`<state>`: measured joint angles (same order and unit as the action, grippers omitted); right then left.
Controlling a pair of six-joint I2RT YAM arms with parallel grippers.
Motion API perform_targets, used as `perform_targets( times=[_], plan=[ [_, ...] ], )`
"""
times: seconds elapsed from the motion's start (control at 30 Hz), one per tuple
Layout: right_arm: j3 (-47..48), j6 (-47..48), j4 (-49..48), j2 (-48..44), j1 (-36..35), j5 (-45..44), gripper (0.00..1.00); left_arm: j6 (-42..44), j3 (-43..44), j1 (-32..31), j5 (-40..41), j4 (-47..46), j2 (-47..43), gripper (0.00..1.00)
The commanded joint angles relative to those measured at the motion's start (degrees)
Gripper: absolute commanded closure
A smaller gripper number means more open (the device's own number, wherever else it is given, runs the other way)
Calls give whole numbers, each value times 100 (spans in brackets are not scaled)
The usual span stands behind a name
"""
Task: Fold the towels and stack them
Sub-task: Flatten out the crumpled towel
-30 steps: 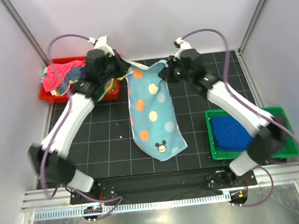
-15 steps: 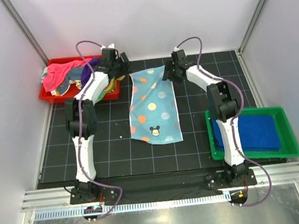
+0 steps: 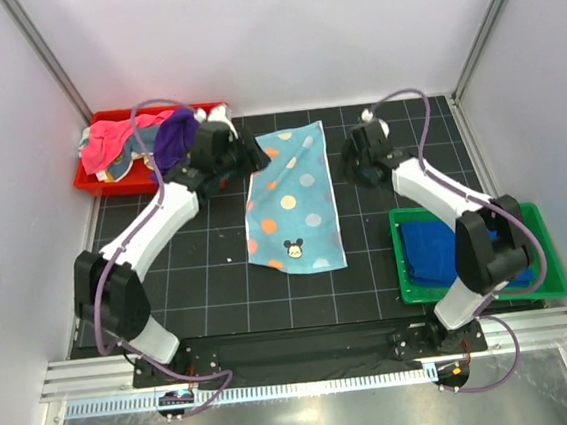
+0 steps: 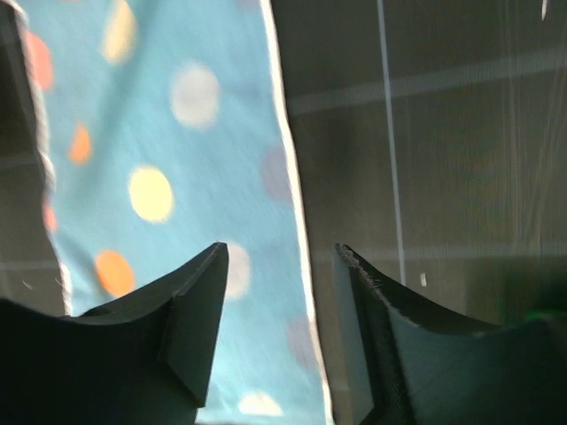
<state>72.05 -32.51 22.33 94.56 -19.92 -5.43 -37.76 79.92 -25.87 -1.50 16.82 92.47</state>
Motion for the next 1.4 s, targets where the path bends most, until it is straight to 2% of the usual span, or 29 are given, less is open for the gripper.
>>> perform_targets(
  times=[0.0,0.07,0.23,0.43,0.5,0.9,0.97,1.0,1.1,1.2,1.37],
  plan=[
    [-901,-290,0,-760,-275,-370,44,-292,-853,-312,606,340,-491,39],
    [-1471,-448,0,-1087,-467,-423,50,-381,-1504,-410,738,357,-921,39],
    [-2387,-756,70,-1905,-1039,-932,52,-504,-2629,-577,879,340,-1608,39],
    [-2810,-1222,-62,-1819,-1777,-1205,53,-557,-3561,-586,686,156,-2127,33],
    [-2863,-1502,-45,-1452,-2023,-1398,56,-557,-3719,-586,520,24,-2049,31],
    [-3022,-1908,-246,-1019,-2402,-1593,57,-557,-3817,-586,317,-390,-1275,31],
    [-3030,-1934,-281,-1028,-2429,-1575,60,-548,-3817,-595,325,-381,-1196,31],
    [-3022,-1934,-290,-1036,-2437,-1575,68,-548,-3826,-586,326,-390,-1178,31],
    [-2916,-1908,-168,-1115,-2437,-1619,82,-540,-3870,-586,326,-416,-1161,31],
    [-2750,-1829,-45,-1212,-2429,-1601,89,-522,-3896,-595,229,-477,-1178,31],
    [-2337,-1697,324,-1326,-2437,-1698,91,-408,-3852,-586,167,-531,-1161,31]
  ],
)
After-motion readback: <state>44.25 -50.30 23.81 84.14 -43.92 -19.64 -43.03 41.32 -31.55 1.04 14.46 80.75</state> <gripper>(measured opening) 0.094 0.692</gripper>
